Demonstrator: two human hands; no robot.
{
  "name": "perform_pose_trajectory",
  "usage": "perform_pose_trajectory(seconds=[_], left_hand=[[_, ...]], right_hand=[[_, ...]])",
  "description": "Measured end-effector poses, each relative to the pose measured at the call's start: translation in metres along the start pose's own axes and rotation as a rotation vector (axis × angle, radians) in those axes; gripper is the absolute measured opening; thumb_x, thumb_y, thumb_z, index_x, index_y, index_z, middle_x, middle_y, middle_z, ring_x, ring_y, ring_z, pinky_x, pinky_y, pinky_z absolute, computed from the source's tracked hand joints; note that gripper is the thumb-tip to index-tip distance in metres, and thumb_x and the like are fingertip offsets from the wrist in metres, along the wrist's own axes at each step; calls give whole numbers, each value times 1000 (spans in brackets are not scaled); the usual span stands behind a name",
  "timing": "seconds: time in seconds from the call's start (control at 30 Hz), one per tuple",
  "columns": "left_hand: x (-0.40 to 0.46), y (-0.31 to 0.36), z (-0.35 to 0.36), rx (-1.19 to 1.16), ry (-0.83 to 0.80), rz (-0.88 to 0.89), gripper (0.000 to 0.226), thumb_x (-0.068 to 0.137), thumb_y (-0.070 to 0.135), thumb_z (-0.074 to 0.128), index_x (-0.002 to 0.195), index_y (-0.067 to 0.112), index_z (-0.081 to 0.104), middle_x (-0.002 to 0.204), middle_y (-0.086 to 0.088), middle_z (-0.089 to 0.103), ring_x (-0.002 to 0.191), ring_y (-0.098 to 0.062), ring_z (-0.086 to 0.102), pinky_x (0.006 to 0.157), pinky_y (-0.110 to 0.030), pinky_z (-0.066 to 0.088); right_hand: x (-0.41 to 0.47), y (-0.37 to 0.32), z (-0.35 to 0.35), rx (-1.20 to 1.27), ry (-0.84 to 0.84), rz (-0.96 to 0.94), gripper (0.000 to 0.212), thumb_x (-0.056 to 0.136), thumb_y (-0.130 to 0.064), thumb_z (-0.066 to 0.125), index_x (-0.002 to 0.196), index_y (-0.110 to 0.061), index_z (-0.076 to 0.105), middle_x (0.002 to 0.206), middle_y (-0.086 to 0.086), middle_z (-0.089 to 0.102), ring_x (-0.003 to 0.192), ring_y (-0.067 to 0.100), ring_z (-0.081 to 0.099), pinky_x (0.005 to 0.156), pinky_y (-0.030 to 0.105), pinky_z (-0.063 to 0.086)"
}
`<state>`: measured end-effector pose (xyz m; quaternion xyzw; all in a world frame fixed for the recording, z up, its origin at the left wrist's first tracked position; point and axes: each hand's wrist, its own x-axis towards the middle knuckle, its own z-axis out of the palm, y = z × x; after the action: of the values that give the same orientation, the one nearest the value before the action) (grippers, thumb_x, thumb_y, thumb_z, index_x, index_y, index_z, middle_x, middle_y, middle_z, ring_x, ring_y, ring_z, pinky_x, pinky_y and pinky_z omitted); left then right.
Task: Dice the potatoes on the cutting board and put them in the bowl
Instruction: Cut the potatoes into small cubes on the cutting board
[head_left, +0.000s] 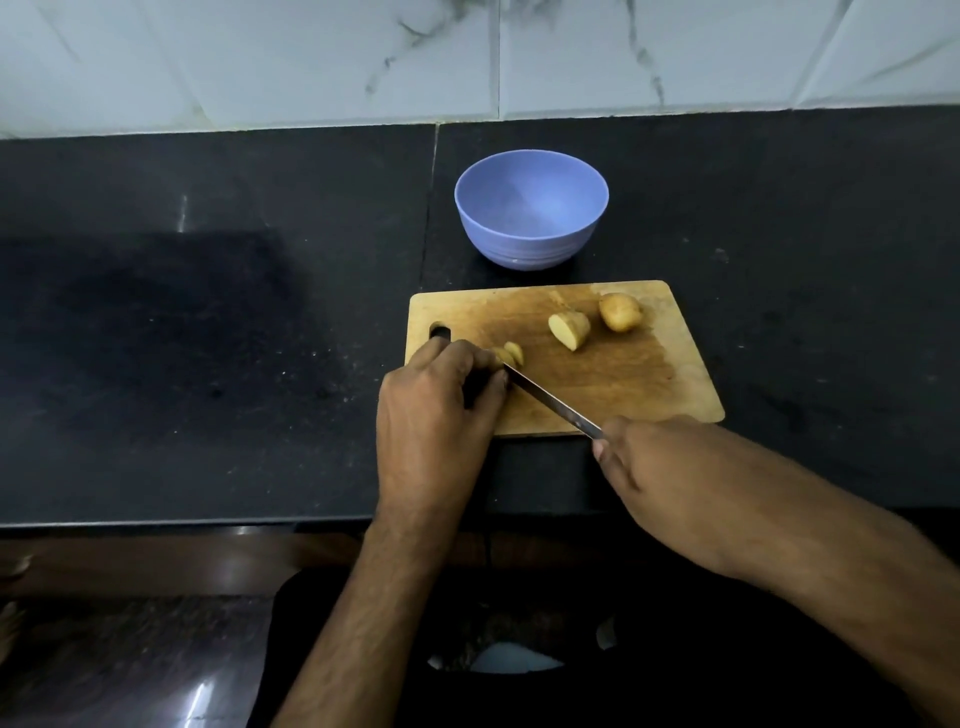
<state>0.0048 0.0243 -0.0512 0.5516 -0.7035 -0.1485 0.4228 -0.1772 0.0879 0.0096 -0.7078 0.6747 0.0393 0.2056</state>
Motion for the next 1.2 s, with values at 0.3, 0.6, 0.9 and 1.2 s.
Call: perform_pose_trajectory(seconds=[0.3,0.6,0.9,1.2], left_hand=[[1,2,0,-21,-5,-56,14,81,24,82,87,20,71,85,12,64,78,-3,63,69,-25,54],[-4,3,-4,18,-40,-22,9,86,20,77,94,17,73,90,11,64,79,-3,62,70,-17,51],[-9,2,2,78,2,-24,5,90,14,73,94,16,70,88,10,59,74,-8,54,67,-26,45],[-7,0,3,62,9,-5,7,89,8,73,93,14,72,85,7,58,71,-9,53,63,-23,43]], right_hand=[[-22,6,-1,-45,88,35,31,103,-48,25,81,-32,40,69,-8,53,58,6,52,53,25,38],[-13,-17,0,33,214,-47,31,103,-46,23,92,-31,48,66,-7,54,53,6,51,49,21,33],[-5,-19,10,5,239,-60,32,104,-45,23,102,-31,51,67,-8,56,55,5,56,49,20,39],[18,-25,13,6,150,-46,16,104,-29,37,91,-30,47,73,-8,56,65,10,58,56,29,46]])
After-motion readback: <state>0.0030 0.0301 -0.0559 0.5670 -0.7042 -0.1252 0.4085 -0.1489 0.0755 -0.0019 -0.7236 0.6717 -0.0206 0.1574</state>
